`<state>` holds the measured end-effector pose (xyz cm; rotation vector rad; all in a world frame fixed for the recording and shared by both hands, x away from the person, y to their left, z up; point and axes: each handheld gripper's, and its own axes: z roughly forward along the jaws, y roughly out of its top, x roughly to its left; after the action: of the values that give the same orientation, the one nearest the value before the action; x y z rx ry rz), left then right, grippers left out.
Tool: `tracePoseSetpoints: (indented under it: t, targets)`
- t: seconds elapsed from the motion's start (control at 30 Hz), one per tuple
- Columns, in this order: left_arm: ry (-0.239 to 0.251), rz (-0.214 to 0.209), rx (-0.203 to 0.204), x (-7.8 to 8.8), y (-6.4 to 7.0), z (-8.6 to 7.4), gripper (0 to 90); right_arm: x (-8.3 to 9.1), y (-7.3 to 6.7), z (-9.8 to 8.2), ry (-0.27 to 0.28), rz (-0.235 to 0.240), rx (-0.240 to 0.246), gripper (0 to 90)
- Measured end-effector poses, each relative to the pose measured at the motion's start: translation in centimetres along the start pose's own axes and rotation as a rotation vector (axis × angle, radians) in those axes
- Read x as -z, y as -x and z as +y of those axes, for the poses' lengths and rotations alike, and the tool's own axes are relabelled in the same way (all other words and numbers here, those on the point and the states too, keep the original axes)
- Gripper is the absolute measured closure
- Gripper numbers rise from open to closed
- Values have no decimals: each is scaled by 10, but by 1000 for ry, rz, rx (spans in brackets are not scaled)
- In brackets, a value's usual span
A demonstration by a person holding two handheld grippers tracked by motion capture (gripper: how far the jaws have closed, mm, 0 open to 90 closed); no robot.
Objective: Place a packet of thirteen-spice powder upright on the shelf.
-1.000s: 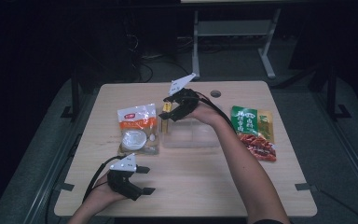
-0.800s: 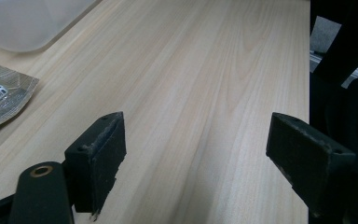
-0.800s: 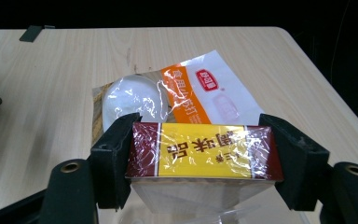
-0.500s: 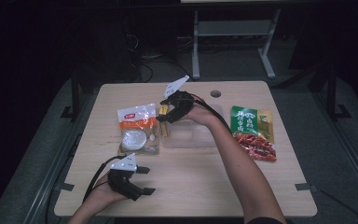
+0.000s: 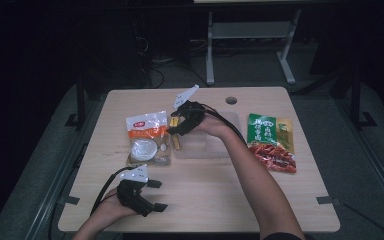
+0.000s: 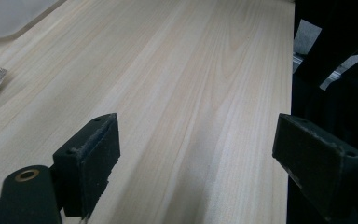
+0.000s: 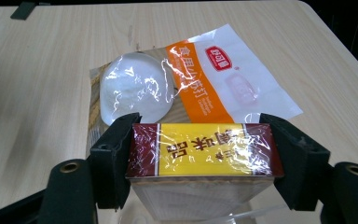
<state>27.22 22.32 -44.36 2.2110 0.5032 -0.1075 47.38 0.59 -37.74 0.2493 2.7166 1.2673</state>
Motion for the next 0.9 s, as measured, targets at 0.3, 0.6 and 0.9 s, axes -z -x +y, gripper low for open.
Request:
tracePoseSetpoints:
  t: [0.3, 0.6, 0.9]
  targets:
    - [12, 27, -11, 0, 1, -2, 106, -1, 4, -4, -21, -1, -36, 242]
    - [8, 41, -11, 1, 0, -3, 108, 30, -1, -2, 45, -47, -65, 170]
    - [7, 100, -4, 4, -5, -6, 127, 57, -24, -20, 31, -57, -69, 173]
